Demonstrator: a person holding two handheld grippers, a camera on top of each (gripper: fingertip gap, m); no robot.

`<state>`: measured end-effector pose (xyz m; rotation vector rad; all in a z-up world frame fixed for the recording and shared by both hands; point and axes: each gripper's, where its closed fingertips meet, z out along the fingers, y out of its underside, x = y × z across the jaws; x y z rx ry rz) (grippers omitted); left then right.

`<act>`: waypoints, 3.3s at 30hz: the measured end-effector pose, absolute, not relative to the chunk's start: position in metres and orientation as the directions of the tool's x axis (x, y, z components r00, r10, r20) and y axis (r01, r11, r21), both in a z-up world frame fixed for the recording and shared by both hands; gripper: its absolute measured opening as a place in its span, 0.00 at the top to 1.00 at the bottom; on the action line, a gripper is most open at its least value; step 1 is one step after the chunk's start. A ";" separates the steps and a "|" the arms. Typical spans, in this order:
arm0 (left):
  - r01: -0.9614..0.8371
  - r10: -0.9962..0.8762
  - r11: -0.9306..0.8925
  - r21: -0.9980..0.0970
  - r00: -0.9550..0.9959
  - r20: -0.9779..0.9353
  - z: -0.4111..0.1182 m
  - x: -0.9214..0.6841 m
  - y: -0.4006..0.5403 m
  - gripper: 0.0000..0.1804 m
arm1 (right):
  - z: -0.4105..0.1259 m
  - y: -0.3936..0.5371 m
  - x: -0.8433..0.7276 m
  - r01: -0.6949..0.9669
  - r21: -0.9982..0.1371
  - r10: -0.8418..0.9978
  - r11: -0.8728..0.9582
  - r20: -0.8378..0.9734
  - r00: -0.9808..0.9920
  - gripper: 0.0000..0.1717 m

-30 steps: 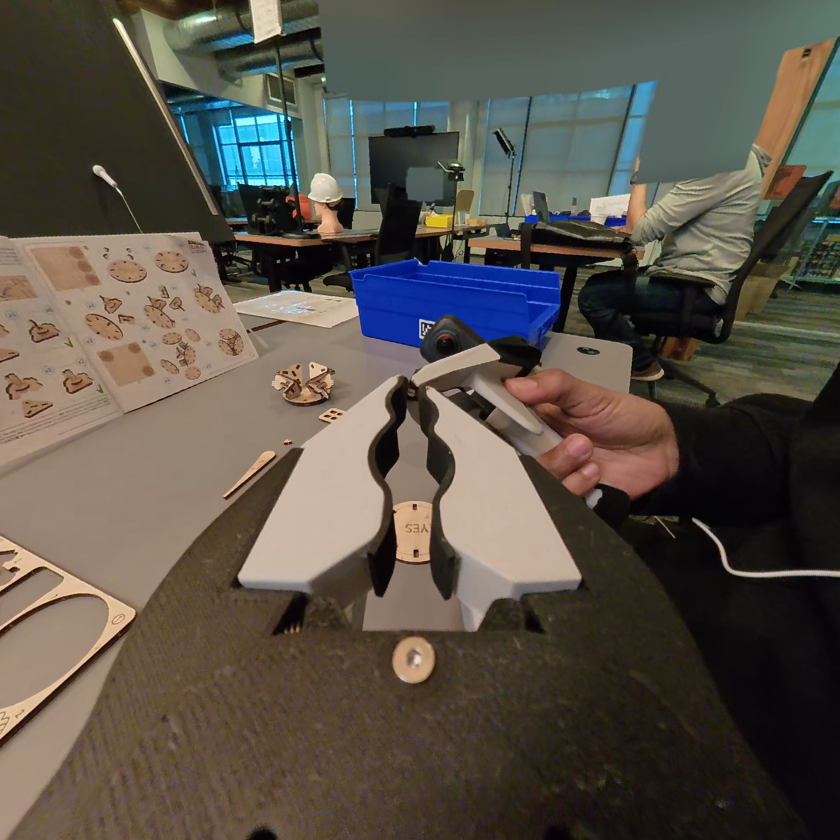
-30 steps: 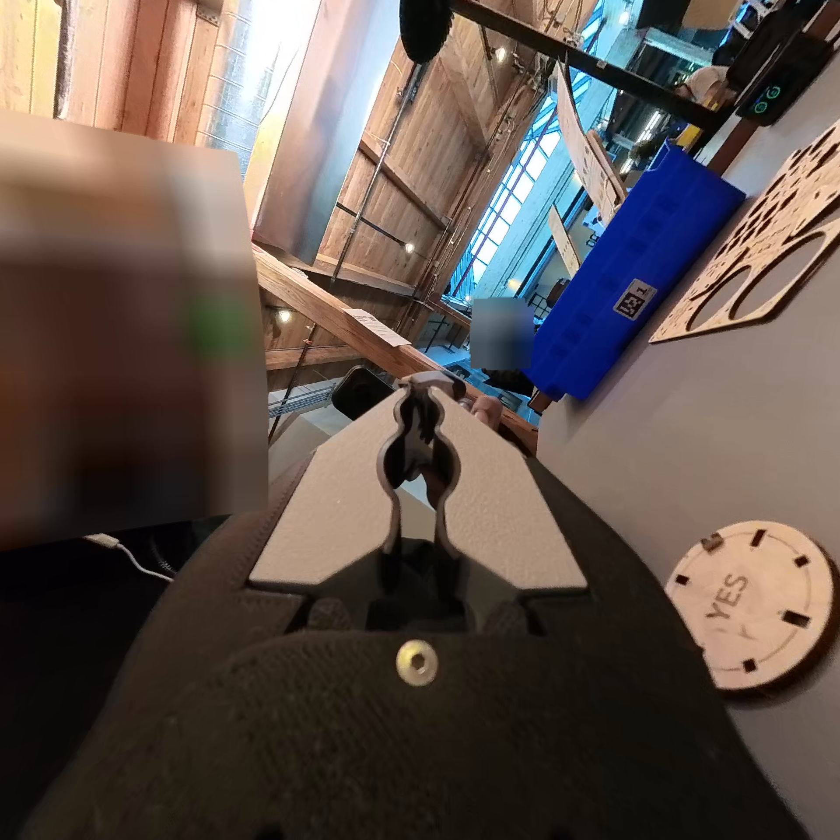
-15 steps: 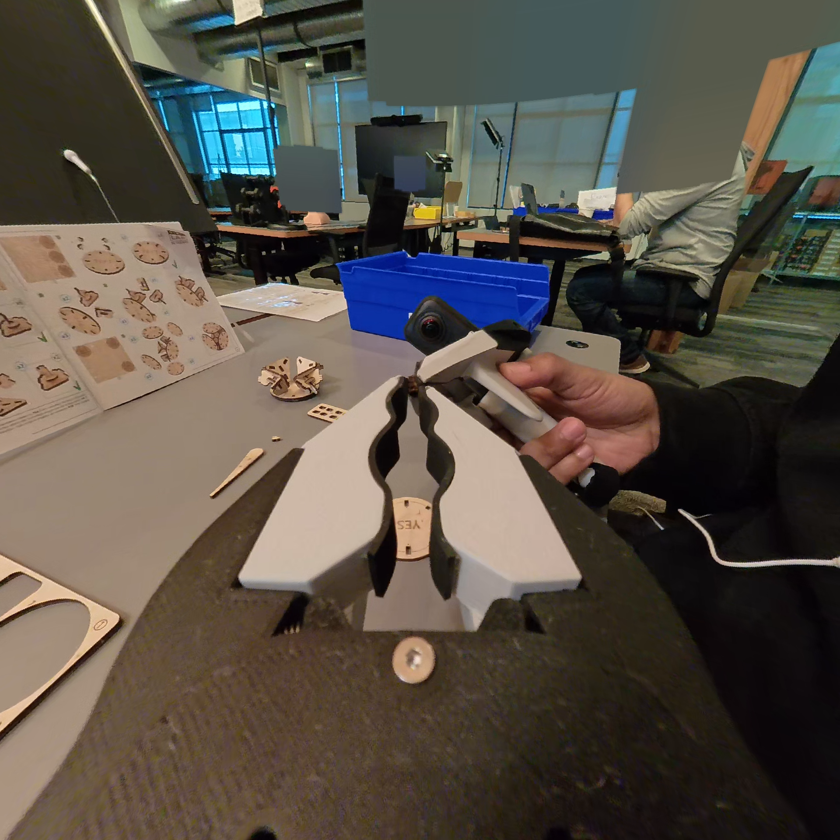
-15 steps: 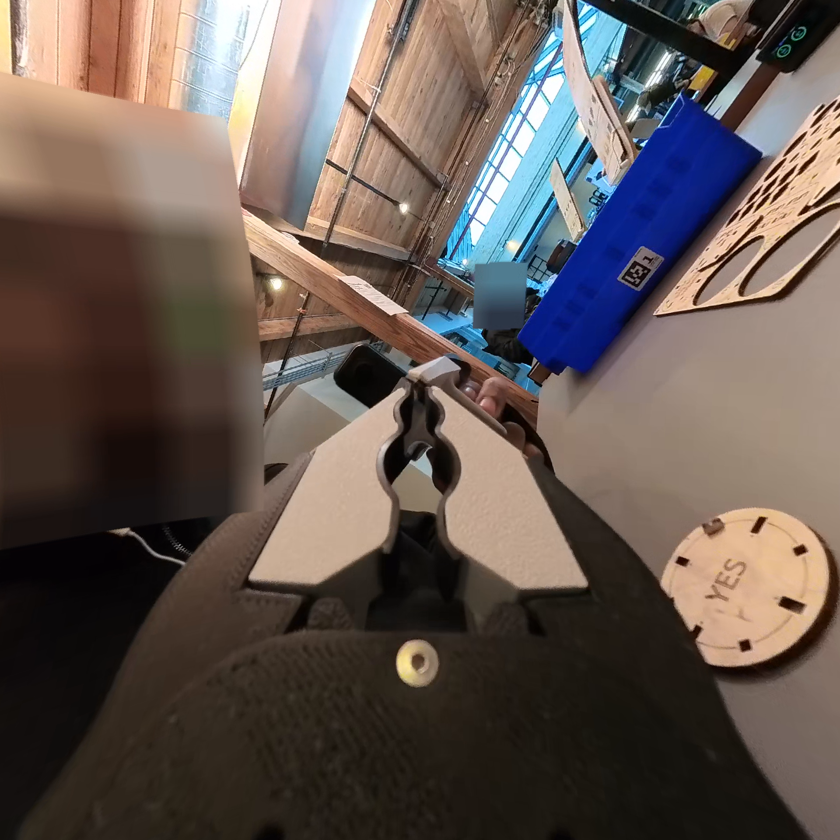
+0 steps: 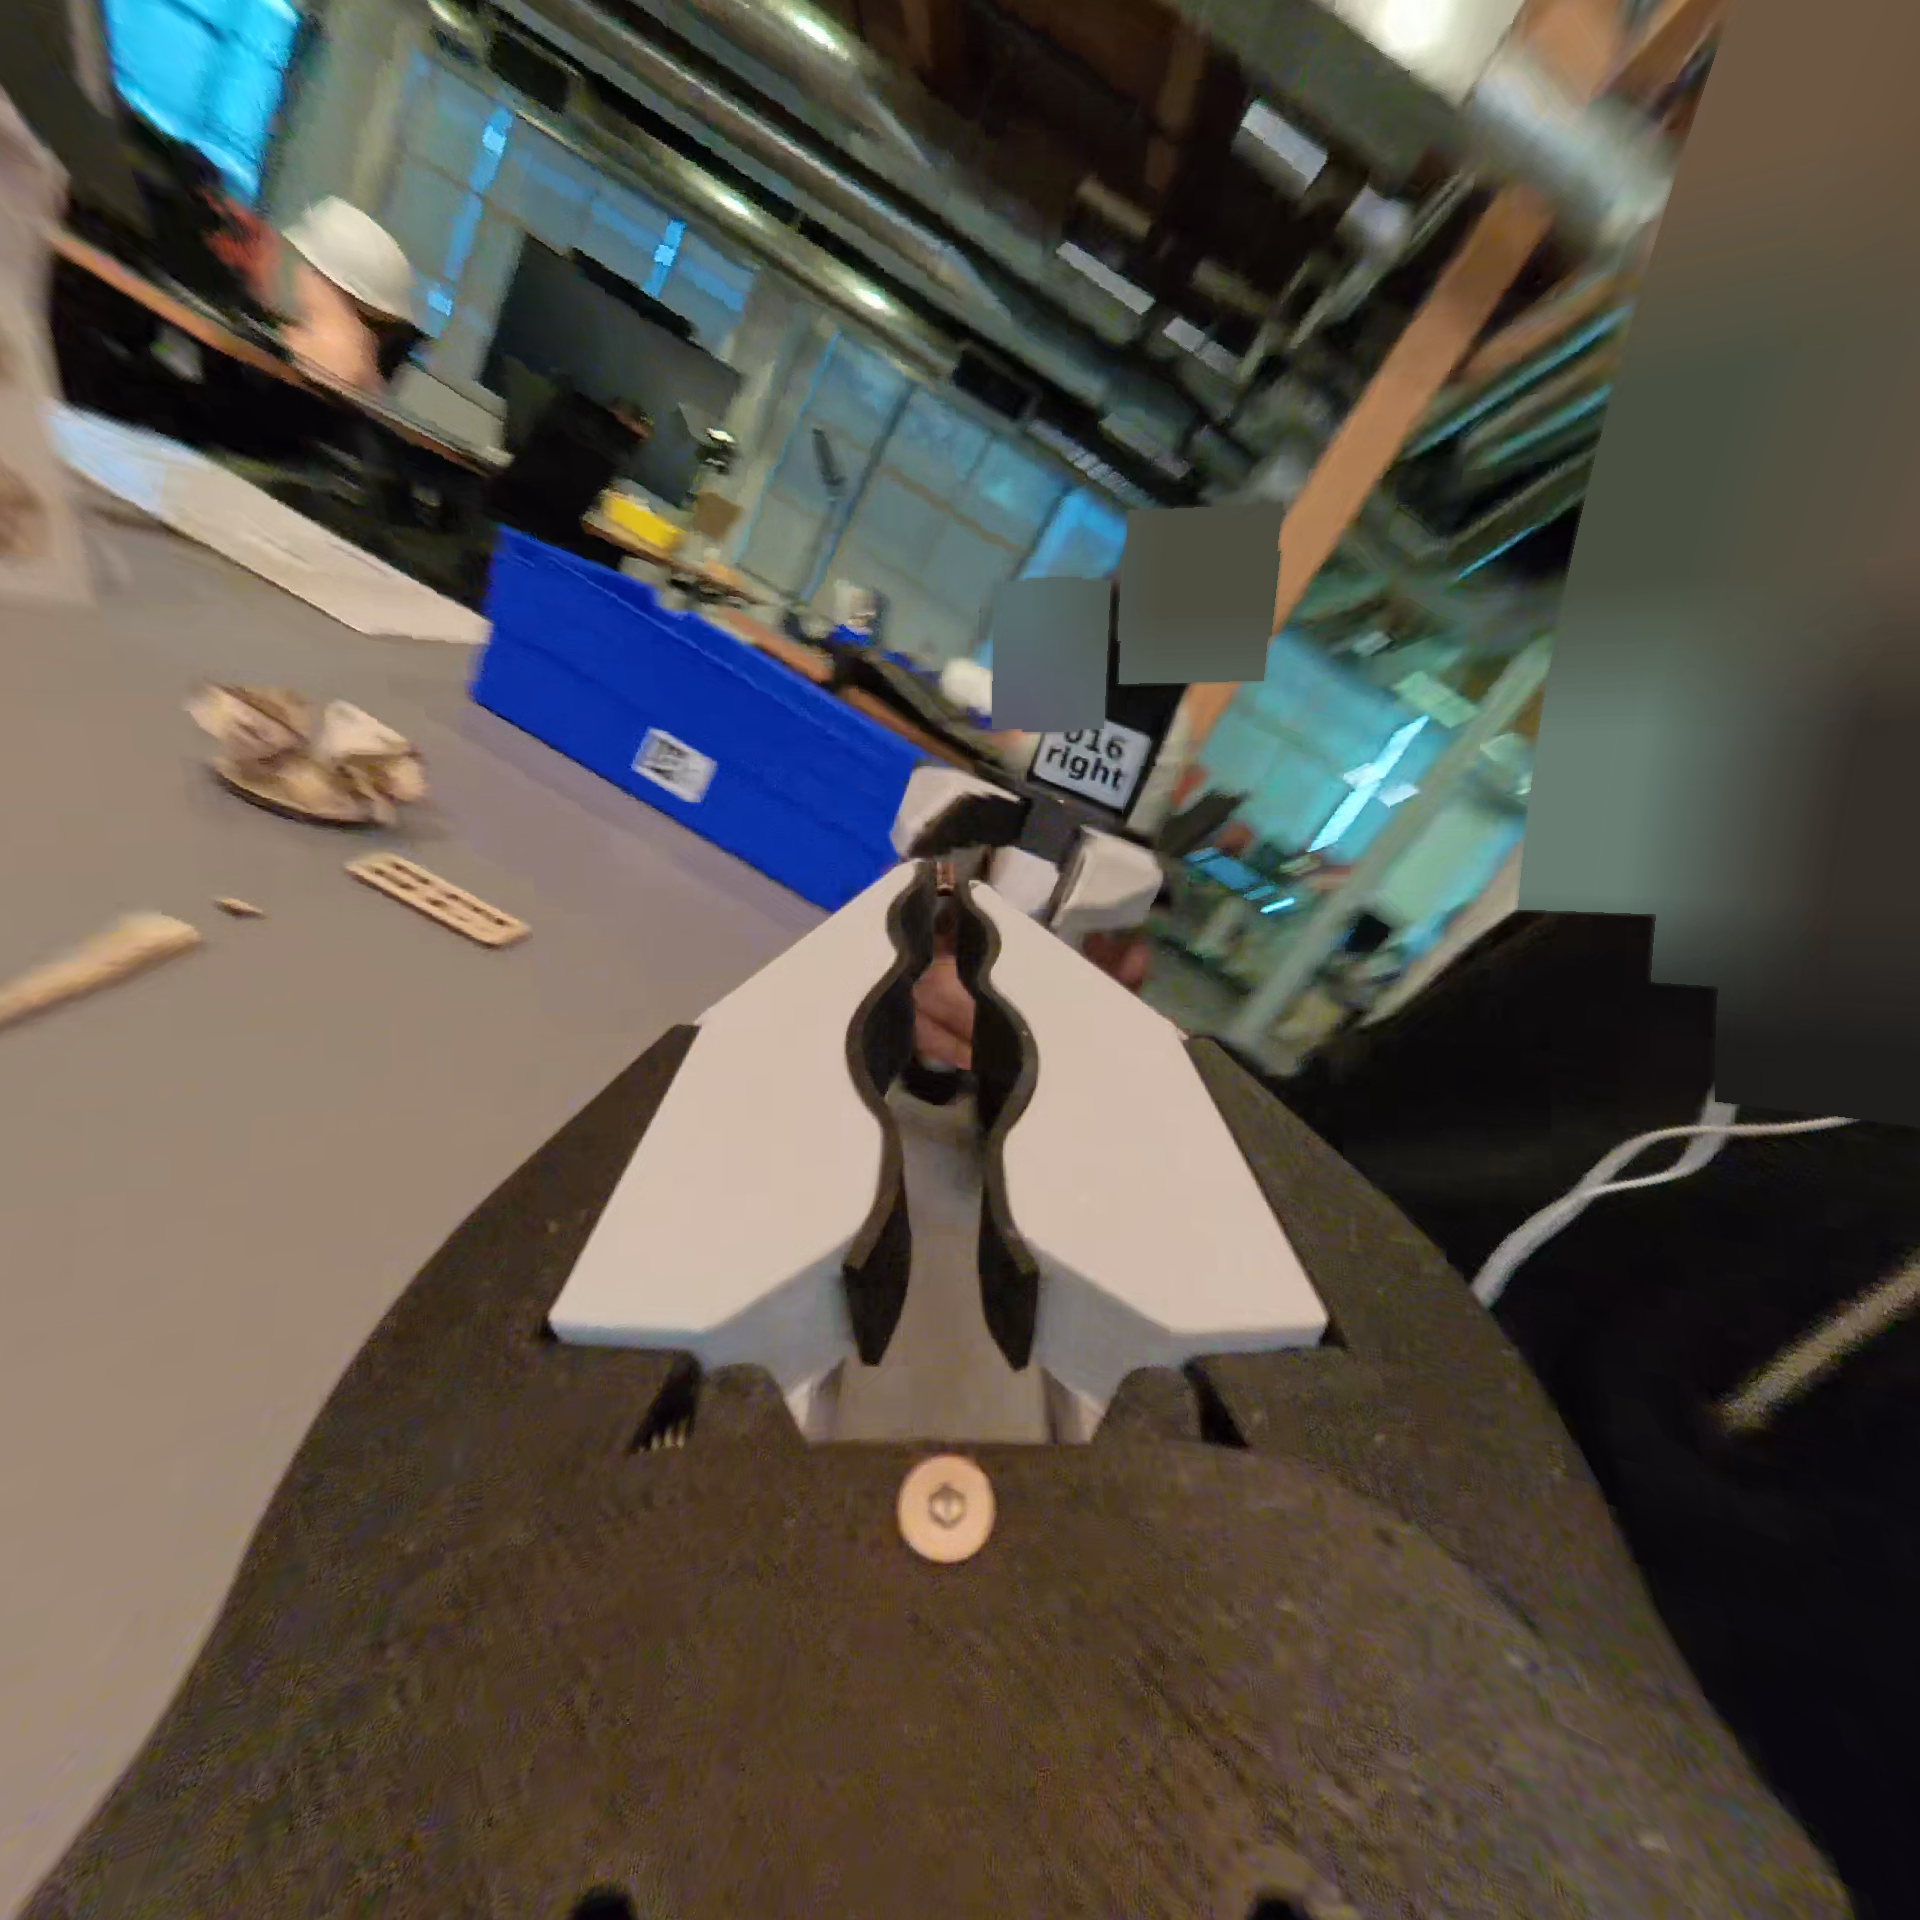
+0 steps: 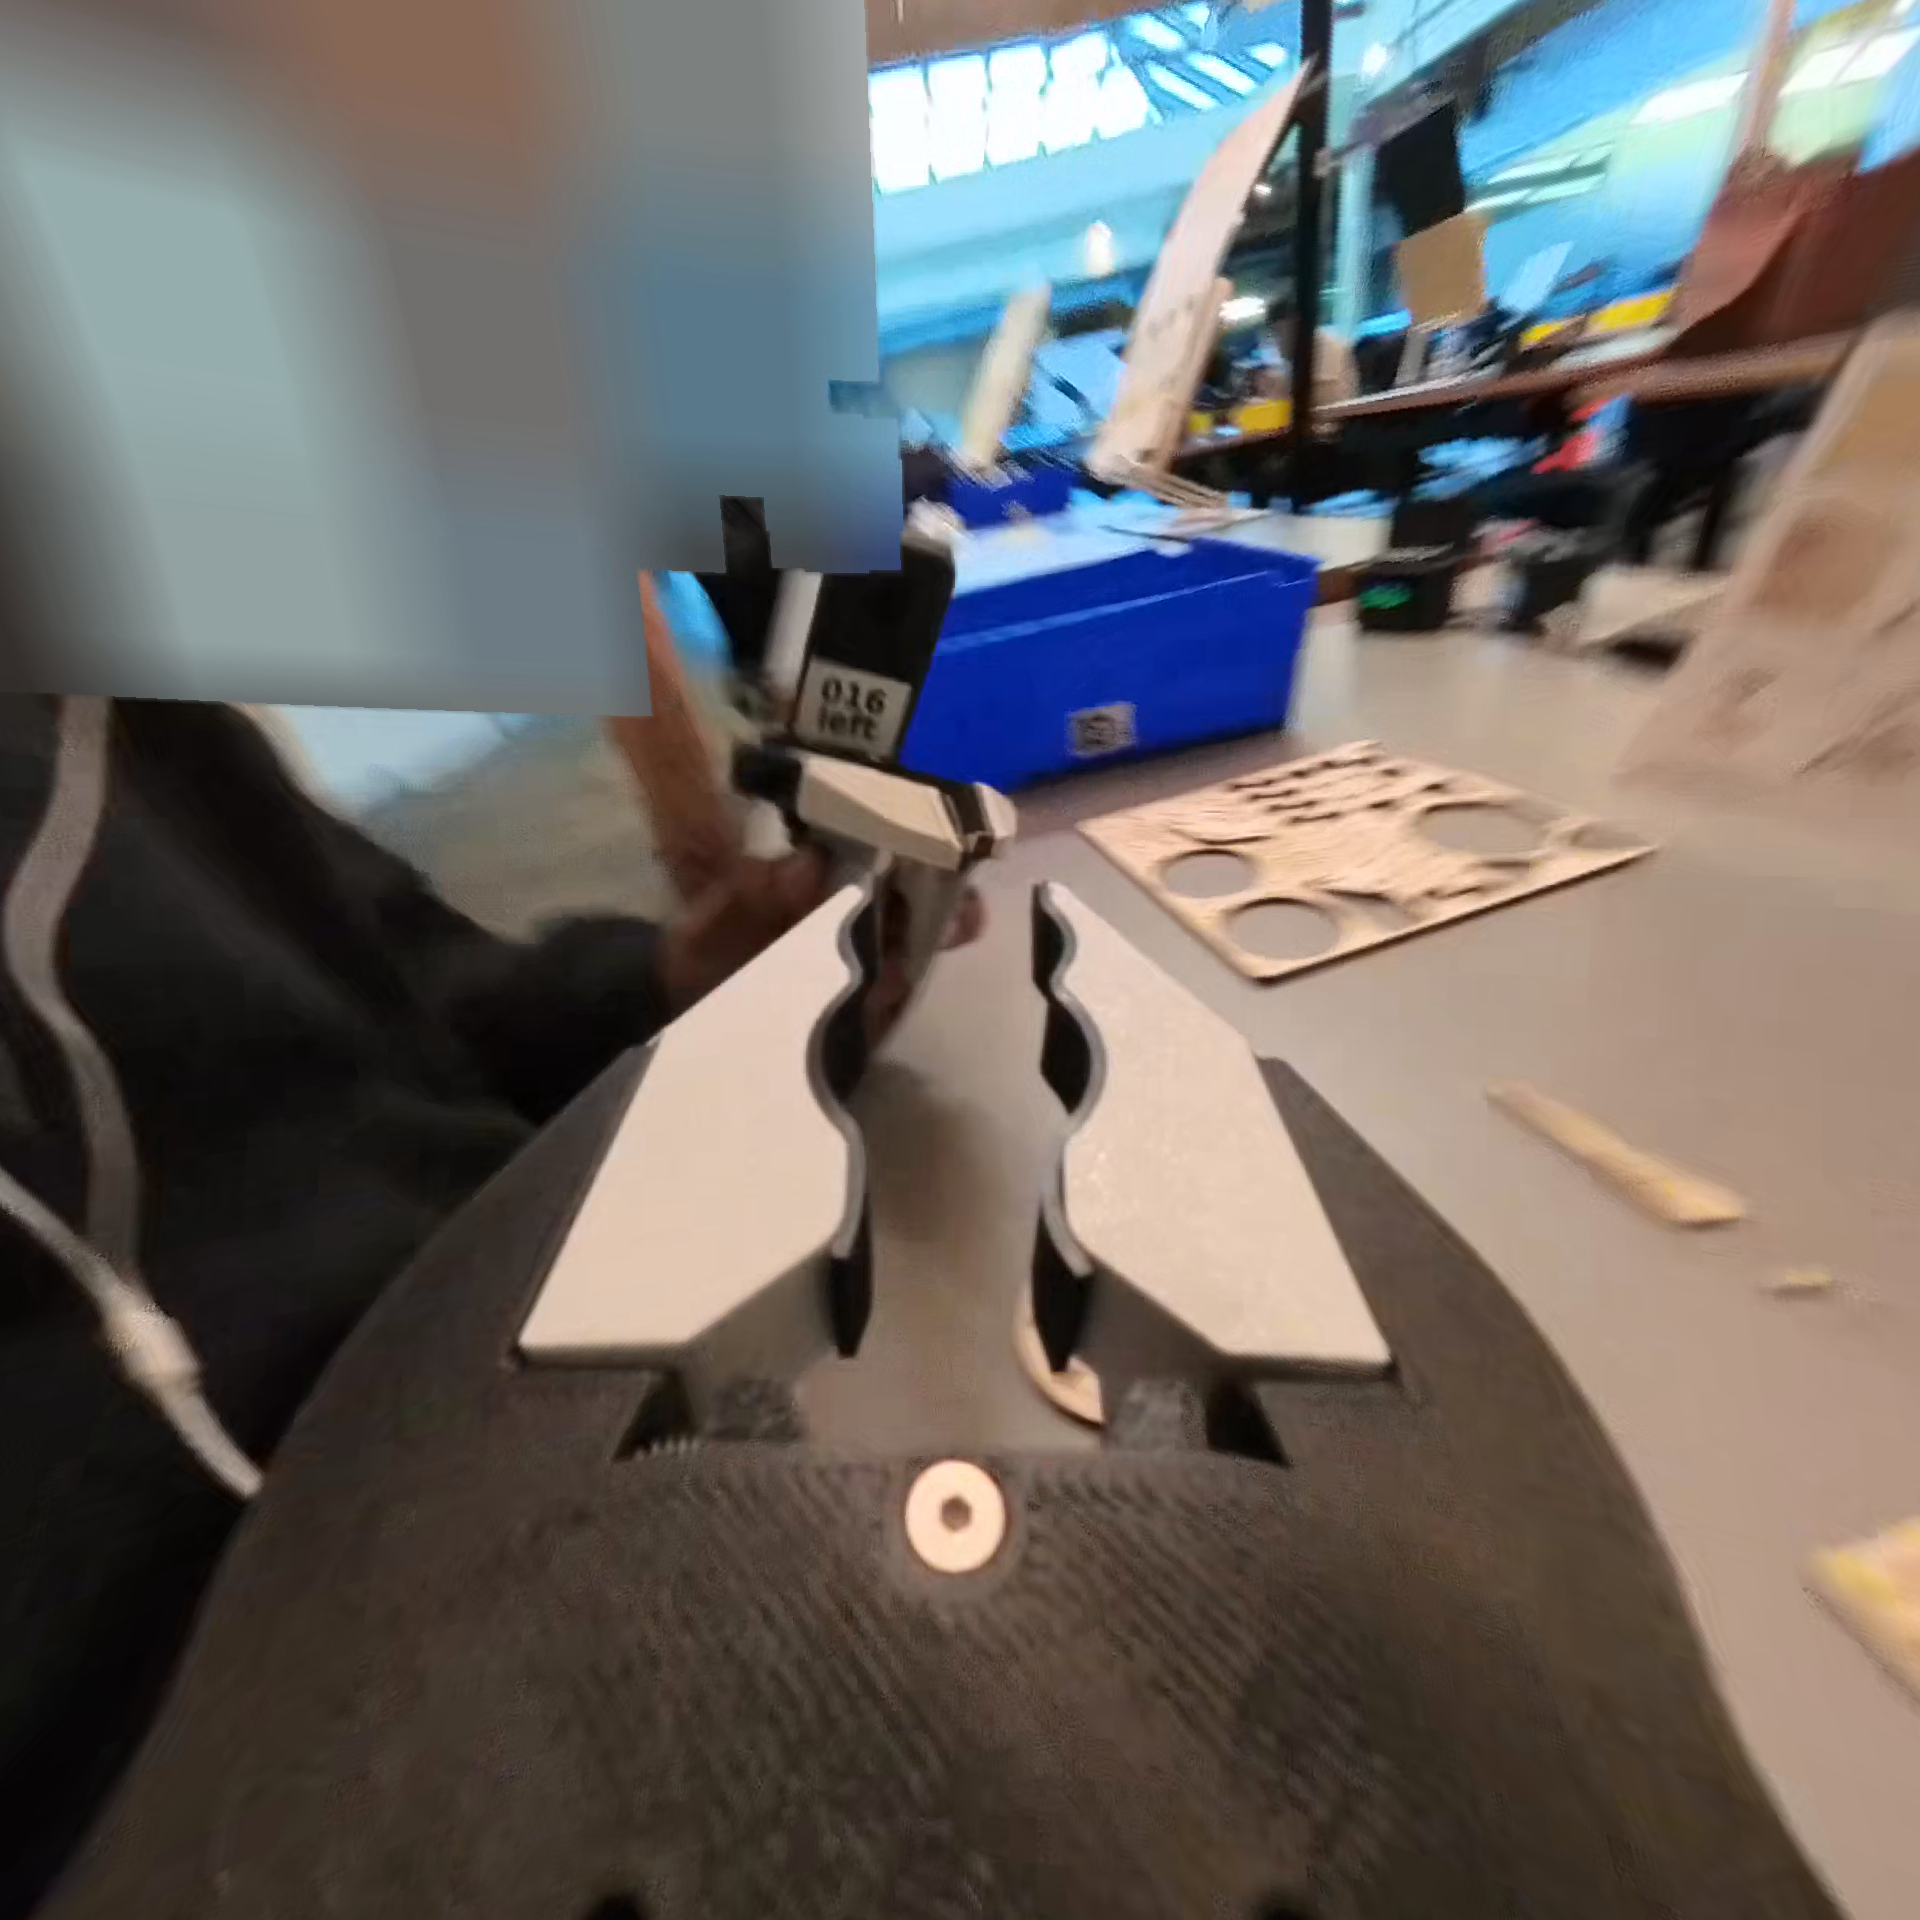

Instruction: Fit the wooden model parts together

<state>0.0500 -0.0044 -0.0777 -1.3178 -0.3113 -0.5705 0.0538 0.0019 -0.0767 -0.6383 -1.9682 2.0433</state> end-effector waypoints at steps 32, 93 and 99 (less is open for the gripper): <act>0.911 -0.573 -0.061 -0.409 0.303 0.761 -0.079 0.052 -0.006 1.00 | -0.086 -0.018 0.047 -0.454 -0.689 0.314 0.565 0.688 -0.654 0.98; -0.010 -0.026 -0.007 -1.000 1.000 -0.010 -0.092 0.085 0.013 1.00 | -0.090 0.001 0.078 0.901 -0.425 0.020 -0.085 -0.905 -0.425 0.98; -0.006 -0.028 0.000 -1.000 1.000 -0.006 -0.091 0.085 0.012 1.00 | -0.089 0.000 0.078 0.901 -0.424 0.022 -0.091 -0.905 -0.424 0.98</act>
